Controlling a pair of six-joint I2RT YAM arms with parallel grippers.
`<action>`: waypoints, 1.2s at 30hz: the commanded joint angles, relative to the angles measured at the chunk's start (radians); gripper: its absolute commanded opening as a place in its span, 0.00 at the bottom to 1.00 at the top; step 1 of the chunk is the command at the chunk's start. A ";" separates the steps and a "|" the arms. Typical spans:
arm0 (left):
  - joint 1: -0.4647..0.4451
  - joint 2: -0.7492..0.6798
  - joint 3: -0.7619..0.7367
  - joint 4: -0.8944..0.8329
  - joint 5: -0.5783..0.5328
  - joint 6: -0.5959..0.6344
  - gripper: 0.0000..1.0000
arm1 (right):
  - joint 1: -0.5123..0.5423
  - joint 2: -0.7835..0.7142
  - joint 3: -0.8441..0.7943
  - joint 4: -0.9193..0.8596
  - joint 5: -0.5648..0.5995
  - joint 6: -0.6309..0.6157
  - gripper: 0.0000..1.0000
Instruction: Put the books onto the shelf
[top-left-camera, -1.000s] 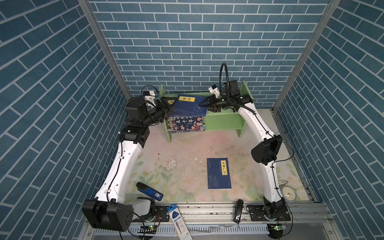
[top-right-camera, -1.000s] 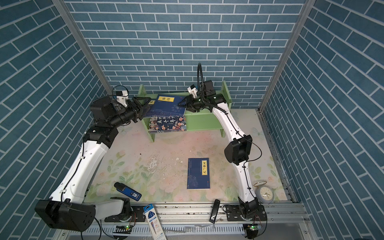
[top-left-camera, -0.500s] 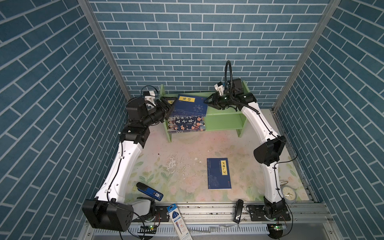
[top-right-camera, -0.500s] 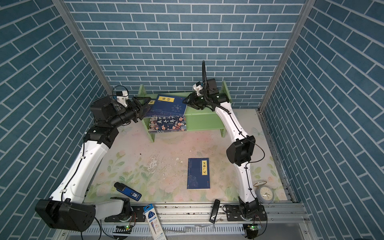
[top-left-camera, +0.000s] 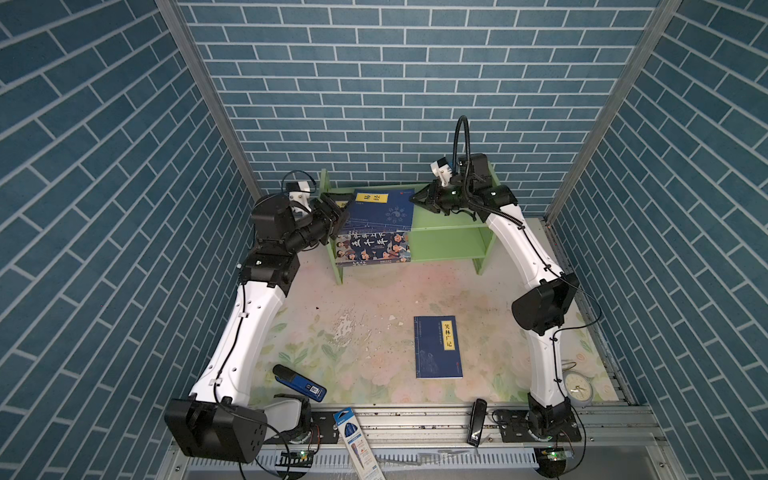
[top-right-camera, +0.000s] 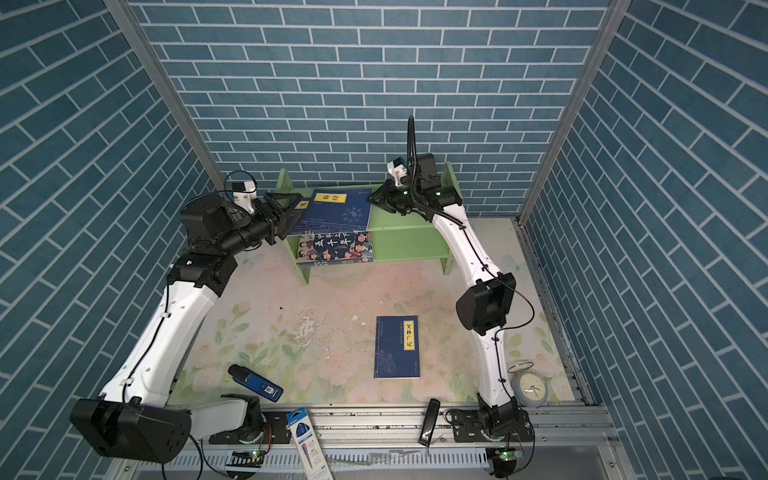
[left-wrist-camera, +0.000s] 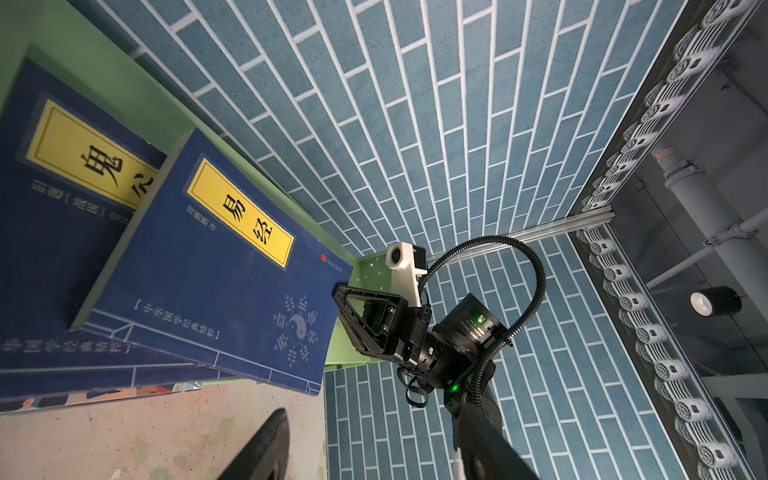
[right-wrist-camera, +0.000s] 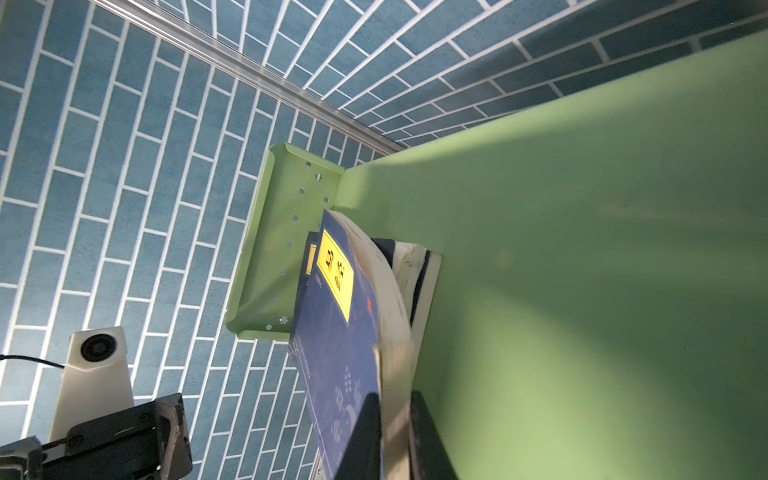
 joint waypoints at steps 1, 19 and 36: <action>0.005 -0.012 -0.008 0.025 0.015 0.004 0.67 | 0.007 0.043 0.039 0.049 -0.050 0.005 0.14; 0.005 -0.008 -0.010 0.031 0.014 0.001 0.67 | 0.024 0.158 0.142 0.179 -0.141 0.034 0.18; 0.005 -0.013 -0.011 0.035 0.011 -0.005 0.67 | 0.056 0.167 0.160 0.167 -0.059 0.051 0.17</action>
